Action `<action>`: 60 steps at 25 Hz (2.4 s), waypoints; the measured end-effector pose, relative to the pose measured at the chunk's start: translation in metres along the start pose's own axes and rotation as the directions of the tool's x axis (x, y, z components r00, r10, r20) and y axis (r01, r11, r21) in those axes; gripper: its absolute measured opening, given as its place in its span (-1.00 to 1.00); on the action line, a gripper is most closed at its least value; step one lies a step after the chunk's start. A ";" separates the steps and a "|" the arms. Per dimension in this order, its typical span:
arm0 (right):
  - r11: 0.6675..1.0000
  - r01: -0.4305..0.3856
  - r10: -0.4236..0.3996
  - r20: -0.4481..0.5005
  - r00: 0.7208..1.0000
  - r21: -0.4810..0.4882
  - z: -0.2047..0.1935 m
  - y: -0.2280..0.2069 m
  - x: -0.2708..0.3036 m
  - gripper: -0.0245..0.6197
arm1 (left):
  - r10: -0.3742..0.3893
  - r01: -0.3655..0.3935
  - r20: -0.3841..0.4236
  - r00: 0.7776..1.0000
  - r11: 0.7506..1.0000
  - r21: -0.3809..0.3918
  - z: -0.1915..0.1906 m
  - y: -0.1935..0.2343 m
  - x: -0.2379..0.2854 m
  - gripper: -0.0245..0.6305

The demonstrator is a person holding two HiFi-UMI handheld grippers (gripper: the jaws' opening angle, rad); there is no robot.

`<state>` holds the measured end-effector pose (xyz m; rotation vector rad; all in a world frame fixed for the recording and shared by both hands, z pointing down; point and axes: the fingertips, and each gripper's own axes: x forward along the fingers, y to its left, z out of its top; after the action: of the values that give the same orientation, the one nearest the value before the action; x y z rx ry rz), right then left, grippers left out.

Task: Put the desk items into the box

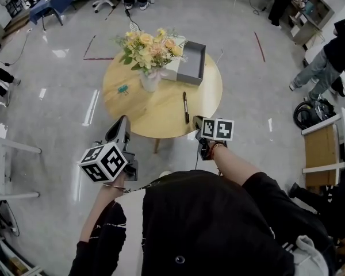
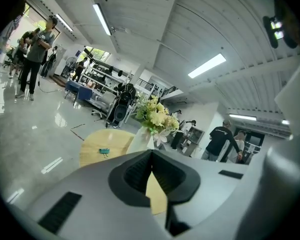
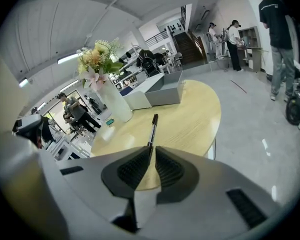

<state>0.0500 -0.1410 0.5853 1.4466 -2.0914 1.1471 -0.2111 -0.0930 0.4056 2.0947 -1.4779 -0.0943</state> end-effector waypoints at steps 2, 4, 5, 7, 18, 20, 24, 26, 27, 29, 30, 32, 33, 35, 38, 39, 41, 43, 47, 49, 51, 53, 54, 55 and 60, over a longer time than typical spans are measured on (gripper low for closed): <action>1.000 0.000 0.000 -0.004 1.000 0.005 0.002 0.001 0.003 -0.76 | 0.002 -0.002 -0.003 1.000 1.000 0.008 0.001 0.001 0.001 -0.90; 1.000 -0.007 0.007 -0.002 1.000 0.001 0.005 0.005 0.007 -0.73 | 0.006 -0.006 -0.002 1.000 1.000 0.013 0.003 0.005 0.003 -0.90; 1.000 -0.011 0.011 -0.003 1.000 -0.003 0.006 0.008 0.008 -0.71 | 0.008 -0.008 0.000 1.000 1.000 0.012 0.004 0.006 0.004 -0.90; 1.000 -0.013 0.013 -0.019 1.000 -0.010 0.005 0.011 0.013 -0.69 | 0.009 -0.009 0.001 1.000 1.000 0.011 0.005 0.008 0.006 -0.90; 0.996 0.005 -0.014 -0.091 0.996 -0.095 0.002 0.014 0.028 -0.63 | 0.014 -0.015 0.030 0.999 1.000 0.012 0.021 0.015 0.019 -0.90; 0.995 0.015 -0.026 -0.104 0.994 -0.103 0.000 0.013 0.030 -0.63 | 0.027 -0.027 0.037 0.999 1.000 0.003 0.021 0.019 0.018 -0.90; 0.988 0.044 -0.062 -0.121 0.991 -0.147 -0.001 0.011 0.034 -0.63 | 0.043 -0.043 0.013 0.999 0.999 -0.017 0.013 0.028 0.018 -0.90; 0.988 0.051 -0.070 -0.129 0.989 -0.146 -0.003 0.011 0.036 -0.62 | 0.045 -0.045 0.003 0.999 0.998 -0.042 0.008 0.031 0.018 -0.90; 0.988 0.053 -0.073 -0.132 0.989 -0.147 -0.004 0.011 0.037 -0.61 | 0.046 -0.047 -0.002 0.999 0.998 -0.047 0.005 0.033 0.018 -0.90; 0.985 0.064 -0.088 -0.143 0.986 -0.163 -0.007 0.011 0.038 -0.59 | 0.050 -0.051 -0.010 0.999 0.998 -0.045 0.002 0.035 0.017 -0.90; 0.982 0.074 -0.101 -0.150 0.984 -0.175 -0.008 0.011 0.039 -0.58 | 0.052 -0.052 -0.011 0.999 0.998 -0.044 0.002 0.036 0.017 -0.90; 0.977 0.096 -0.127 -0.160 0.979 -0.188 -0.009 0.009 0.039 -0.58 | 0.053 -0.054 -0.012 0.999 0.998 -0.045 0.002 0.037 0.016 -0.90; 0.977 0.106 -0.137 -0.162 0.977 -0.185 -0.009 0.007 0.038 -0.58 | 0.054 -0.055 -0.012 0.998 0.997 -0.046 0.003 0.038 0.016 -0.90; 0.977 0.115 -0.144 -0.165 0.976 -0.177 -0.010 0.006 0.038 -0.59 | 0.055 -0.056 -0.014 0.998 0.997 -0.048 0.003 0.040 0.017 -0.90; 0.975 0.123 -0.155 -0.172 0.973 -0.184 -0.010 0.005 0.039 -0.60 | 0.056 -0.056 -0.017 0.998 0.997 -0.048 0.003 0.042 0.017 -0.90; 0.973 0.129 -0.163 -0.174 0.971 -0.193 -0.010 0.004 0.039 -0.62 | 0.055 -0.056 -0.018 0.998 0.997 -0.048 0.002 0.043 0.018 -0.90; 0.965 0.146 -0.186 -0.176 0.967 -0.217 -0.009 0.003 0.039 -0.67 | 0.055 -0.056 -0.022 0.998 0.997 -0.051 0.001 0.044 0.018 -0.90; 0.958 0.162 -0.207 -0.178 0.962 -0.237 -0.009 0.002 0.039 -0.71 | 0.054 -0.055 -0.026 0.998 0.997 -0.055 -0.001 0.045 0.019 -0.90; 0.956 0.172 -0.217 -0.179 0.960 -0.237 -0.008 0.002 0.039 -0.71 | 0.052 -0.054 -0.026 0.998 0.997 -0.062 -0.003 0.045 0.019 -0.90; 0.962 0.169 -0.208 -0.181 0.961 -0.213 -0.009 0.002 0.039 -0.71 | 0.051 -0.053 -0.025 0.998 0.997 -0.064 -0.004 0.045 0.020 -0.90; 0.969 0.165 -0.199 -0.185 0.962 -0.184 -0.009 0.001 0.039 -0.72 | 0.050 -0.052 -0.026 0.998 0.996 -0.066 -0.005 0.045 0.021 -0.90; 0.973 0.160 -0.191 -0.189 0.963 -0.167 -0.008 0.001 0.039 -0.72 | 0.051 -0.053 -0.031 0.998 0.996 -0.069 -0.007 0.046 0.022 -0.90; 0.974 0.156 -0.186 -0.193 0.963 -0.163 -0.009 0.001 0.039 -0.72 | 0.051 -0.053 -0.034 0.998 0.996 -0.071 -0.009 0.046 0.023 -0.90; 0.975 0.153 -0.183 -0.197 0.963 -0.160 -0.010 0.000 0.039 -0.72 | 0.050 -0.053 -0.038 0.998 0.996 -0.074 -0.011 0.045 0.024 -0.90; 0.980 0.146 -0.172 -0.208 0.963 -0.136 -0.010 0.001 0.038 -0.72 | 0.037 -0.042 -0.062 0.997 0.996 -0.074 -0.019 0.041 0.031 -0.90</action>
<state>0.0321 -0.1559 0.6165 1.3399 -1.8265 1.0477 -0.2265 -0.1222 0.4490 1.9906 -1.4565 -0.0697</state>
